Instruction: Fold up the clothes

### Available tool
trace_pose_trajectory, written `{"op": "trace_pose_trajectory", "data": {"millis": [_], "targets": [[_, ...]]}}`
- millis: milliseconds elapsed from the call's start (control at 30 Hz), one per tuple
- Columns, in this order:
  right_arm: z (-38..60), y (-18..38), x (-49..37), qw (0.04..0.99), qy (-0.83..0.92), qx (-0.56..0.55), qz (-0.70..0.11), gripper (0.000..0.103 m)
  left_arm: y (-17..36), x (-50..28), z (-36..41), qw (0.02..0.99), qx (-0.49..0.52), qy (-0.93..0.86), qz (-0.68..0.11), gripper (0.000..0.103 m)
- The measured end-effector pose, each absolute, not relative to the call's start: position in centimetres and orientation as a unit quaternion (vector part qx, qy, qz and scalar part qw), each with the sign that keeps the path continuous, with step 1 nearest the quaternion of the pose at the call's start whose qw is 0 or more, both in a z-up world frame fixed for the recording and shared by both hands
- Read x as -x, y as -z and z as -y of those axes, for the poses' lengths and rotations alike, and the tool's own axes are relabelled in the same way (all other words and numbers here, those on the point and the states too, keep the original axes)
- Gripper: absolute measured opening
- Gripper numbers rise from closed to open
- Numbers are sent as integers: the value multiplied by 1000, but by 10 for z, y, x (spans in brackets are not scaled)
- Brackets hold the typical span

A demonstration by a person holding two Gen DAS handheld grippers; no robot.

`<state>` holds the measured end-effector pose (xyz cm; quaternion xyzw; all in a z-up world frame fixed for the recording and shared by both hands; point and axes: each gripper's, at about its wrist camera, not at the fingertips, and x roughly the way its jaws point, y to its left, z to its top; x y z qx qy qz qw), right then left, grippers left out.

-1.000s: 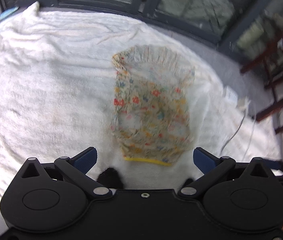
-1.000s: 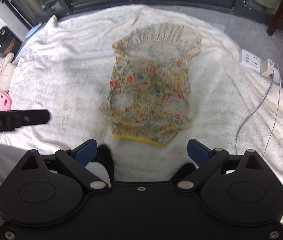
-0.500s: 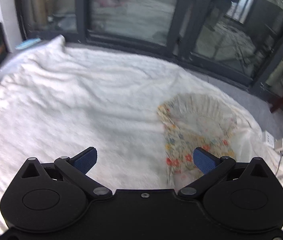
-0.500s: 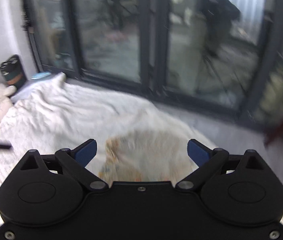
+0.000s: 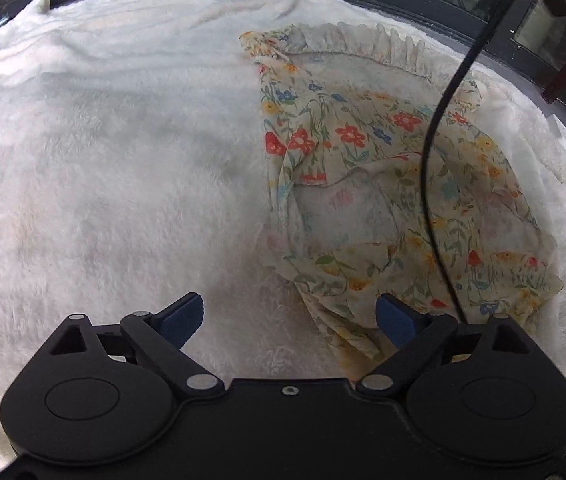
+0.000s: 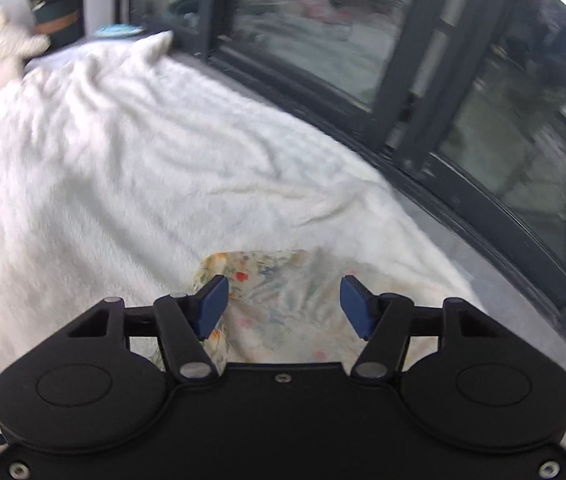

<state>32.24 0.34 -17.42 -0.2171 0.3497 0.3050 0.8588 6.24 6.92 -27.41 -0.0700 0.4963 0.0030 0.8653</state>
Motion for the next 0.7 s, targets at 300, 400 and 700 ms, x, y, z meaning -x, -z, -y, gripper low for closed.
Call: {"op": "trace_pose_trajectory", "data": {"millis": [300, 400, 700], "targets": [[-64, 277, -352, 855, -298, 182, -384, 67, 276, -71, -67, 874, 93, -3, -477, 72], [-72, 297, -362, 849, -295, 170, -405, 67, 280, -74, -60, 870, 87, 12, -486, 54], [-49, 303, -369, 854, -273, 113, -428, 3, 278, -66, -60, 871, 123, 33, -474, 9]]}}
